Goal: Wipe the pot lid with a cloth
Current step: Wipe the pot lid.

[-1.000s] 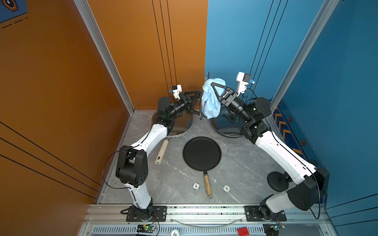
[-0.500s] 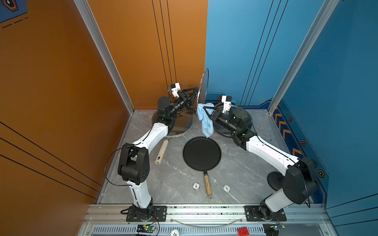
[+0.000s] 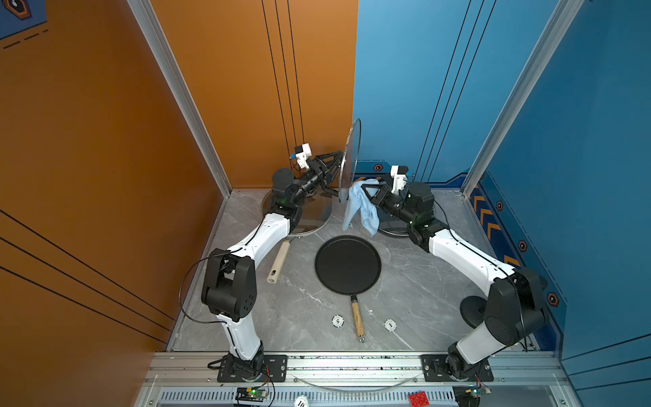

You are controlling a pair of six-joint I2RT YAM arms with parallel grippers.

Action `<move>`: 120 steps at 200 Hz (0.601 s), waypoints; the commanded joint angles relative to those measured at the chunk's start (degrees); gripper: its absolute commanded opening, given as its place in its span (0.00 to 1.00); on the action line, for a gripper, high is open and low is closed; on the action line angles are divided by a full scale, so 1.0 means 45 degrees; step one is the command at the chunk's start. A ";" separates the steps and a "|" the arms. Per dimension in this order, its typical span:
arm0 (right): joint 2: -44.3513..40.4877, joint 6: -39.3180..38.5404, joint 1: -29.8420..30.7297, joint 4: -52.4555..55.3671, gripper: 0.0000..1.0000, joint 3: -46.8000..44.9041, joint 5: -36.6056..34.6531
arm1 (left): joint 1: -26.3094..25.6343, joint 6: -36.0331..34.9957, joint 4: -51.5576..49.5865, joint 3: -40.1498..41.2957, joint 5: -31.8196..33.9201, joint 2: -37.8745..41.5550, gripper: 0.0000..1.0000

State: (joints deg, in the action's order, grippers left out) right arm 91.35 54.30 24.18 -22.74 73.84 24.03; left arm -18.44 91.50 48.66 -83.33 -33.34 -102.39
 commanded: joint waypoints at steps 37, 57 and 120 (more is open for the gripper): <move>-0.0667 -0.0691 0.1129 -0.1015 0.06 0.3086 0.0344 | -0.0241 -0.0542 0.1139 -0.0155 0.0486 0.0966 0.30; -0.0106 -0.0304 0.1132 -0.1235 0.06 0.3336 0.0343 | -0.0296 -0.0625 0.1051 -0.0242 0.0447 0.1008 0.30; 0.0299 -0.0840 0.0984 0.0040 0.05 0.0780 -0.0850 | -0.0335 -0.1080 0.0605 0.0122 0.0563 0.1410 0.30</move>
State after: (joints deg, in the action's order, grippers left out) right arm 91.64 51.53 29.45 -26.30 81.80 23.00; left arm -19.57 88.29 46.83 -82.83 -32.32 -100.71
